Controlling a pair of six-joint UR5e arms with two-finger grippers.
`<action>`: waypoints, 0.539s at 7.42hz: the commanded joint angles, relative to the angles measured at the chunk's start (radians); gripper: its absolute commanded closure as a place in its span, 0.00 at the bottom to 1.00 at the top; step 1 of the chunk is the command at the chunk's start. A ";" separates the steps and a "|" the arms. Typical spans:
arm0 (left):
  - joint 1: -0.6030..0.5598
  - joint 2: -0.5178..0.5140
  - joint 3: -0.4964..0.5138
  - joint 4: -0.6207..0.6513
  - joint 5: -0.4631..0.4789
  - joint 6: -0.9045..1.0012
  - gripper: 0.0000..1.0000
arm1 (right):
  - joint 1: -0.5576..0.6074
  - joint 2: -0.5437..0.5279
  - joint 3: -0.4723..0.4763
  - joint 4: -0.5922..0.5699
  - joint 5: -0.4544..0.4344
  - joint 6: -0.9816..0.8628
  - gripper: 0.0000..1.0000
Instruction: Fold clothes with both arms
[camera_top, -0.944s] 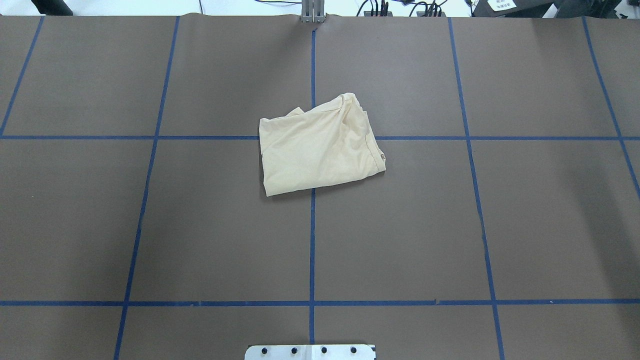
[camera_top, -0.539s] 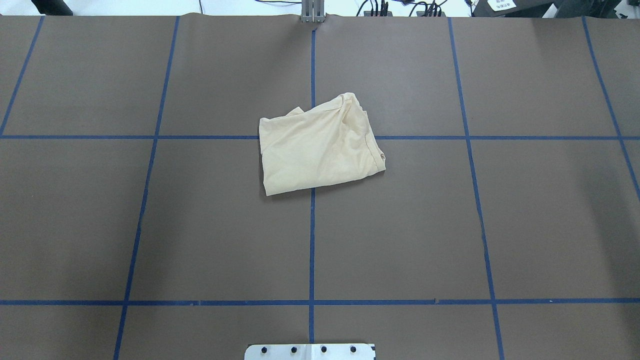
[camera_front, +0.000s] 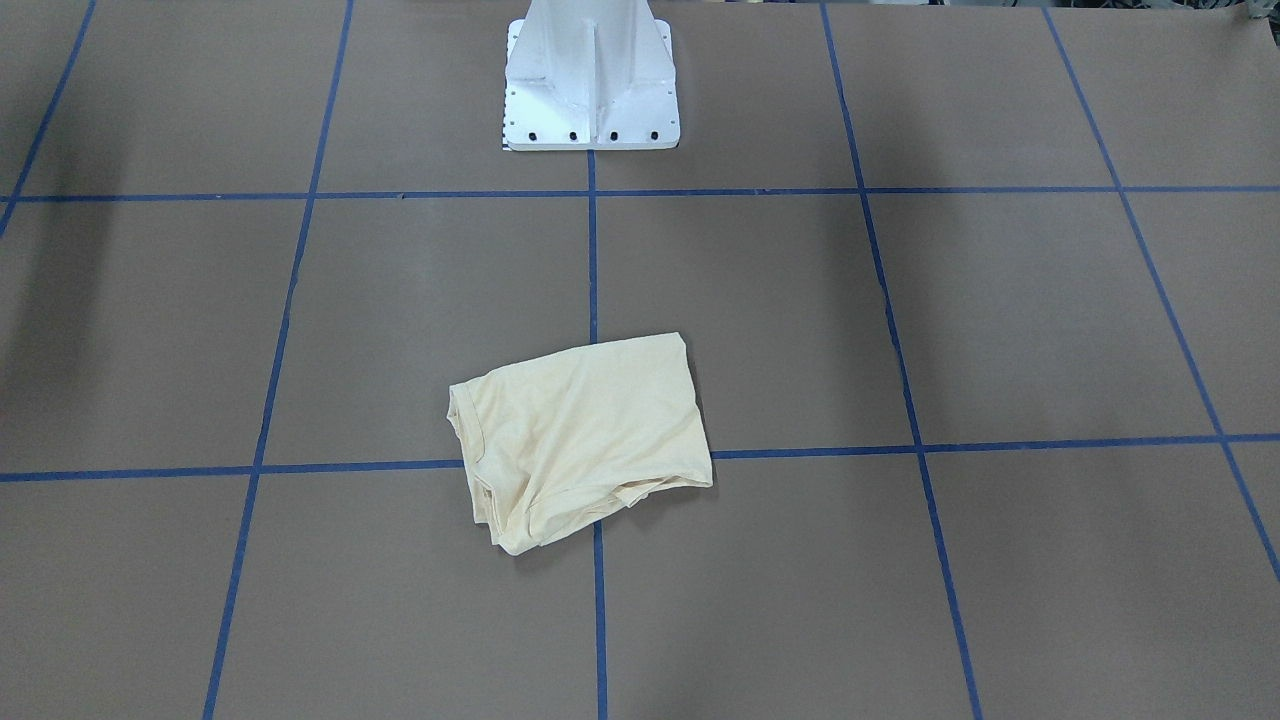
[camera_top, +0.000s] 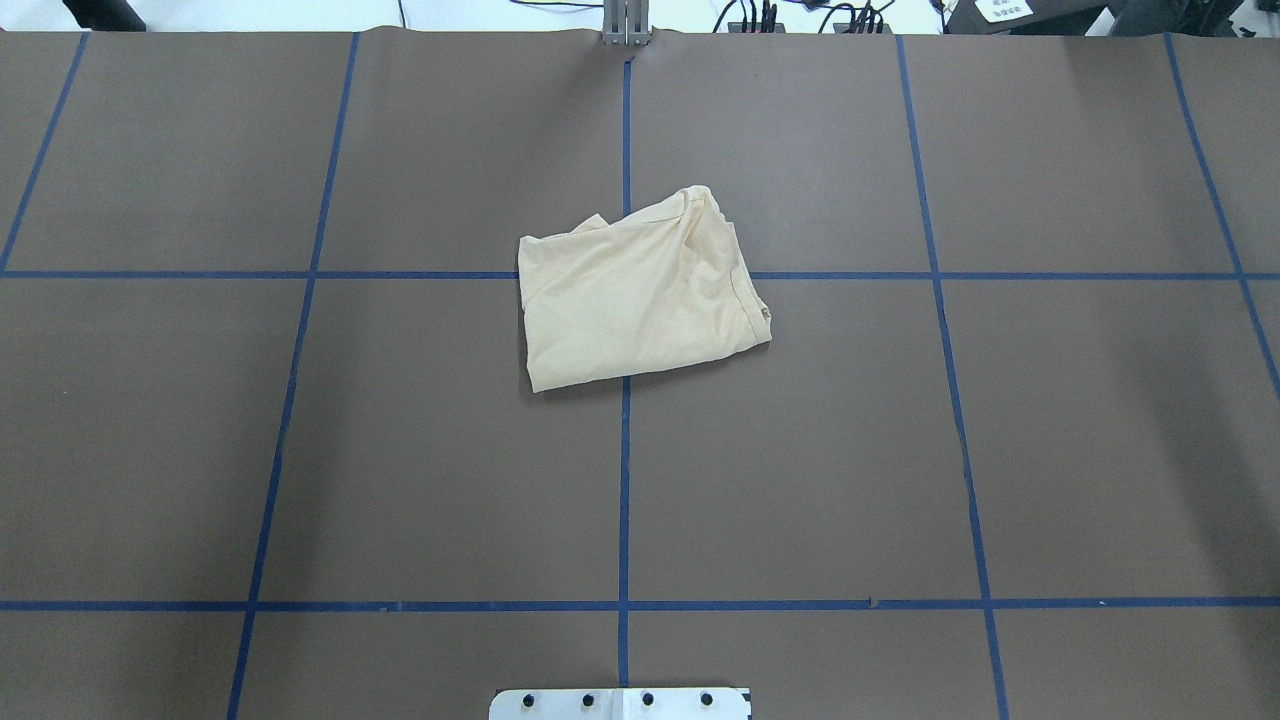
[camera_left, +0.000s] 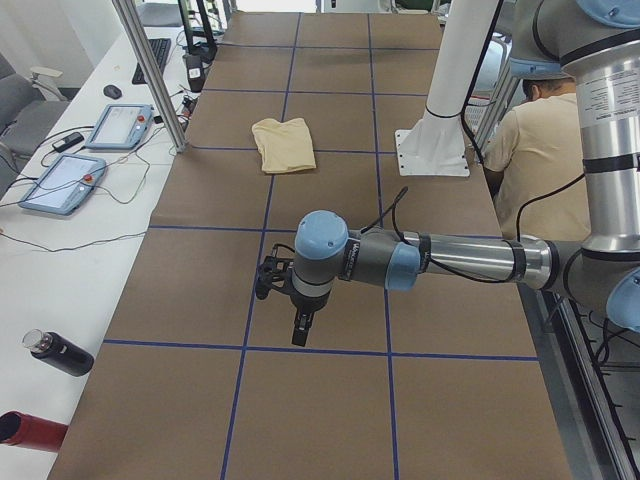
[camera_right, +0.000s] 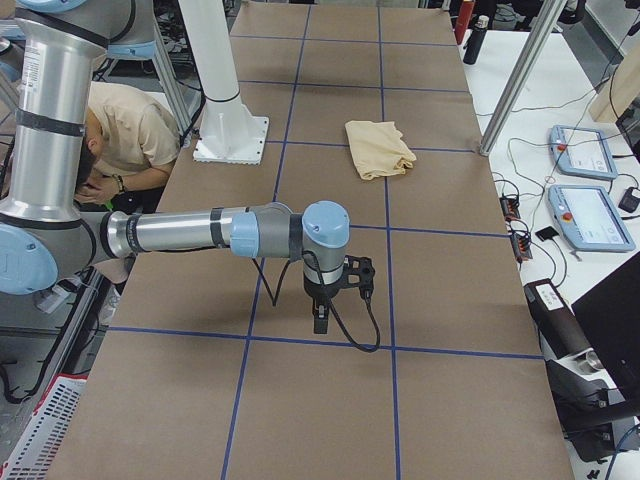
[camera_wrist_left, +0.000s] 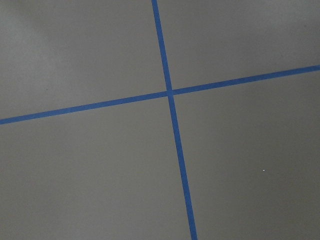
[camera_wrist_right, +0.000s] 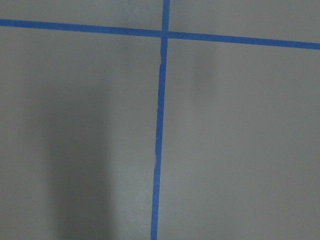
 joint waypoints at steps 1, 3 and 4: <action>0.000 0.004 0.044 0.003 -0.007 -0.002 0.00 | -0.006 0.000 0.000 0.000 0.013 0.000 0.00; 0.000 0.020 0.036 -0.008 -0.009 0.013 0.00 | -0.006 0.000 -0.002 0.000 0.013 0.000 0.00; 0.003 0.017 0.041 -0.016 -0.007 0.010 0.00 | -0.006 0.000 0.000 0.000 0.013 0.000 0.00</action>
